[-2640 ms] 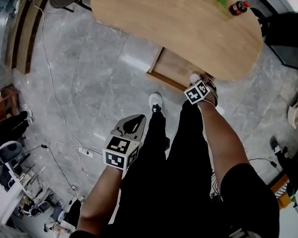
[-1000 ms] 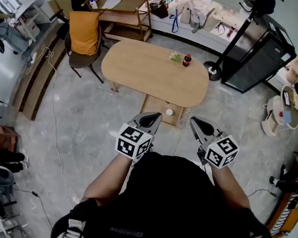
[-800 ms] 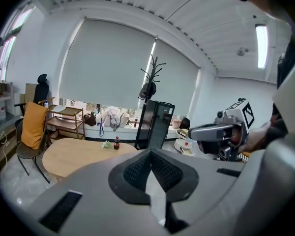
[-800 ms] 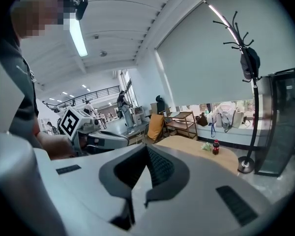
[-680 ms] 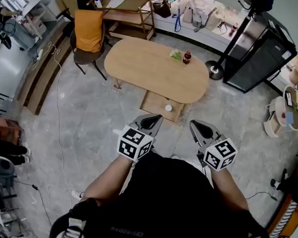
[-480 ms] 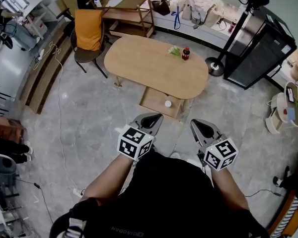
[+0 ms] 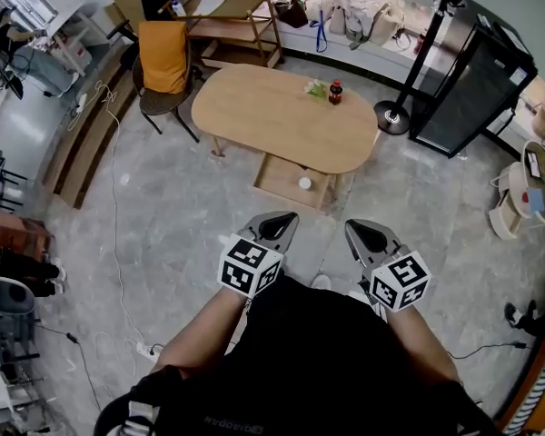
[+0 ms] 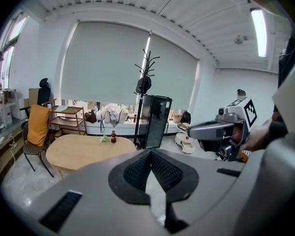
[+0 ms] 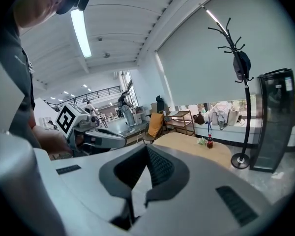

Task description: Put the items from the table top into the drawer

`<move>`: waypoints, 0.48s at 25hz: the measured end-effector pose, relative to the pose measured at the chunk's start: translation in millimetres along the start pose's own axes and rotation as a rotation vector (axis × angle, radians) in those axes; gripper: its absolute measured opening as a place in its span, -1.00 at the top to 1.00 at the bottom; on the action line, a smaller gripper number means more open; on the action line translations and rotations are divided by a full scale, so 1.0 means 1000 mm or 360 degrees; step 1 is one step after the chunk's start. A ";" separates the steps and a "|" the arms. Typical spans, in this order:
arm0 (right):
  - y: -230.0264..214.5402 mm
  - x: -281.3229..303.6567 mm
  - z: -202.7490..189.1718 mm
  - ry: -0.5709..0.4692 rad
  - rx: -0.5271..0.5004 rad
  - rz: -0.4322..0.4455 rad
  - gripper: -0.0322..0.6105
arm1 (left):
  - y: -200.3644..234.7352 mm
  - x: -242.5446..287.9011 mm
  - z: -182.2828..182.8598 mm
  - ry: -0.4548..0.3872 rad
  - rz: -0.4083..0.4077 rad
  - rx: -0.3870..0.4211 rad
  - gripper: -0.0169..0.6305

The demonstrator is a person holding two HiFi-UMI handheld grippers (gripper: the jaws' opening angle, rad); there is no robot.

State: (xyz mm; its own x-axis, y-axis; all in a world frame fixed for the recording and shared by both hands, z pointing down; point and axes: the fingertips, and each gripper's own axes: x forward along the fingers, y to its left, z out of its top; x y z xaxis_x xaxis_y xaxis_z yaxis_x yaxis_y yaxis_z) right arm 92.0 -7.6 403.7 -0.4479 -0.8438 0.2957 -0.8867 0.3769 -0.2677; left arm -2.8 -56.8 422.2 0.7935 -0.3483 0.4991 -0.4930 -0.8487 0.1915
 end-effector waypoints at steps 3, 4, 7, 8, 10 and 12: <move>0.006 -0.005 -0.002 0.0003 -0.0037 0.0019 0.89 | -0.009 -0.002 -0.002 -0.0002 0.0002 0.0008 0.93; 0.008 -0.007 -0.003 0.0002 -0.0041 0.0024 0.89 | -0.012 -0.002 -0.002 -0.0004 0.0001 0.0014 0.93; 0.010 -0.010 -0.004 0.0001 -0.0044 0.0035 0.89 | -0.017 -0.003 0.001 -0.0018 0.0004 0.0028 0.93; 0.009 -0.011 -0.005 0.0001 -0.0045 0.0035 0.89 | -0.017 -0.004 0.002 -0.0021 0.0006 0.0031 0.93; 0.008 -0.012 -0.004 -0.0002 -0.0046 0.0033 0.89 | -0.017 -0.004 0.003 -0.0022 0.0013 0.0036 0.93; 0.007 -0.012 -0.002 -0.0008 -0.0048 0.0029 0.89 | -0.016 -0.005 0.004 -0.0017 0.0017 0.0042 0.93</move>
State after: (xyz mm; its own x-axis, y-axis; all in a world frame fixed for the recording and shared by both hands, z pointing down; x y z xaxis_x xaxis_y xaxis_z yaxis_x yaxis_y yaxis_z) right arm 91.3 6.1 400.0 -0.4636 -0.8385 0.2864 -0.8815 0.4037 -0.2451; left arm 2.4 -43.5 413.1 0.7918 -0.3616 0.4922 -0.4922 -0.8550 0.1636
